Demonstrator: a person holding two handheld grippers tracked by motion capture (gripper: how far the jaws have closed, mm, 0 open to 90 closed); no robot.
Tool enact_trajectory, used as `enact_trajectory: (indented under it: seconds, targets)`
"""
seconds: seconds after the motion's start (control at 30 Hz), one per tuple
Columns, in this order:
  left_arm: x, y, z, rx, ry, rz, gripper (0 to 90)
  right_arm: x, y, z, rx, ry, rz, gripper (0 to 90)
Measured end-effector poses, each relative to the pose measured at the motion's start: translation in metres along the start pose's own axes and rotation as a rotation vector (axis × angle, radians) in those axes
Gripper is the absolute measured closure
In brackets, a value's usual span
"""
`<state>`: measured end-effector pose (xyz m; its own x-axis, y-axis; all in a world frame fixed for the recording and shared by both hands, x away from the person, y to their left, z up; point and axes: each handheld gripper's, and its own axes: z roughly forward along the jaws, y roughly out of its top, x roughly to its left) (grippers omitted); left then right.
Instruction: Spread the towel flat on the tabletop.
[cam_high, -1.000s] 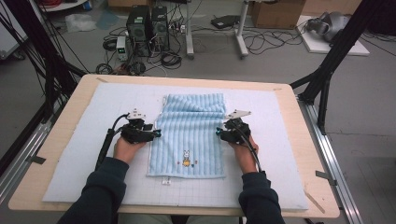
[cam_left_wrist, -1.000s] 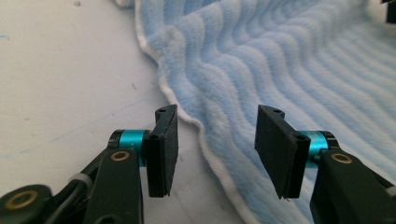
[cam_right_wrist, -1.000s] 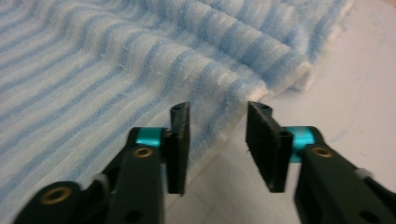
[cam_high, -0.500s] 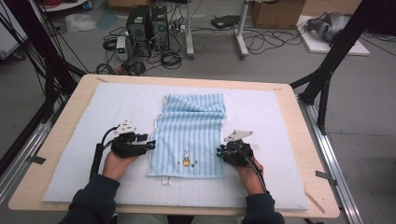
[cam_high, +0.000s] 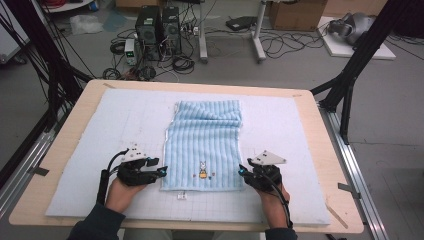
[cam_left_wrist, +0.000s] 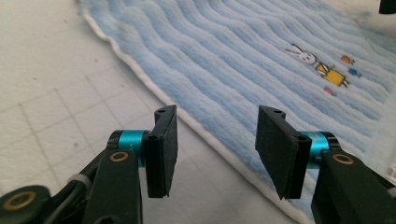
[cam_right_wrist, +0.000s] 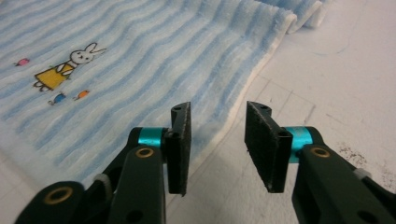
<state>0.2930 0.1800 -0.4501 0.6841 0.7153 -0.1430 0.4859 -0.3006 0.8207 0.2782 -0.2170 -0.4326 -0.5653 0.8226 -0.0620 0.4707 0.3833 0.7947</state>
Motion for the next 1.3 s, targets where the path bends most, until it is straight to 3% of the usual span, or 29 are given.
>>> enact_trajectory:
  seconds: [0.13,0.2,0.33,0.4,0.43,0.47,0.5,0.53,0.67,0.77,1.1,1.17,1.2,1.3]
  targets:
    - [-0.005,0.0,0.001,0.017,-0.003,0.016,49.5,0.002,-0.001,-0.001,0.006,0.027,0.007,53.2]
    - [-0.007,0.0,0.004,0.047,-0.001,0.022,48.4,0.005,-0.001,0.004,0.032,0.092,0.003,57.9]
    - [-0.012,0.001,0.006,0.061,0.033,0.047,46.3,0.014,-0.002,0.014,0.113,0.141,-0.045,66.8]
    - [-0.014,0.001,0.006,0.064,0.069,0.073,56.5,0.017,-0.002,0.013,0.112,0.144,-0.044,74.7]
    - [-0.014,0.001,0.006,0.06,0.058,0.076,63.2,0.017,-0.002,0.013,0.113,0.153,-0.041,79.3]
    - [-0.013,0.0,0.006,0.058,0.002,0.071,76.3,0.019,-0.004,0.012,0.111,0.157,-0.041,83.0]
    - [-0.015,0.0,0.006,0.064,0.01,0.088,86.4,0.019,-0.004,0.011,0.108,0.158,-0.048,87.8]
    - [-0.017,0.0,0.005,0.064,0.018,0.096,86.8,0.02,-0.004,0.01,0.113,0.162,-0.049,88.0]
    - [-0.022,-0.006,-0.004,0.073,-0.002,0.07,87.0,0.019,-0.008,0.005,0.121,0.198,-0.035,88.1]
    - [-0.029,-0.012,-0.012,0.077,-0.012,0.075,87.0,0.021,-0.011,-0.001,0.133,0.237,-0.038,88.1]
    - [-0.045,-0.028,-0.036,0.102,-0.084,0.093,86.0,0.042,-0.022,-0.029,0.19,0.3,-0.097,87.4]
    - [-0.042,-0.025,-0.037,0.072,-0.059,0.09,77.3,0.041,-0.021,-0.032,0.153,0.284,-0.09,73.3]
    - [-0.039,-0.022,-0.037,0.05,-0.047,0.084,69.1,0.039,-0.018,-0.032,0.118,0.277,-0.06,67.2]
    - [-0.026,-0.011,-0.032,-0.024,-0.04,0.056,61.2,0.033,-0.008,-0.025,0.04,0.245,-0.009,59.7]
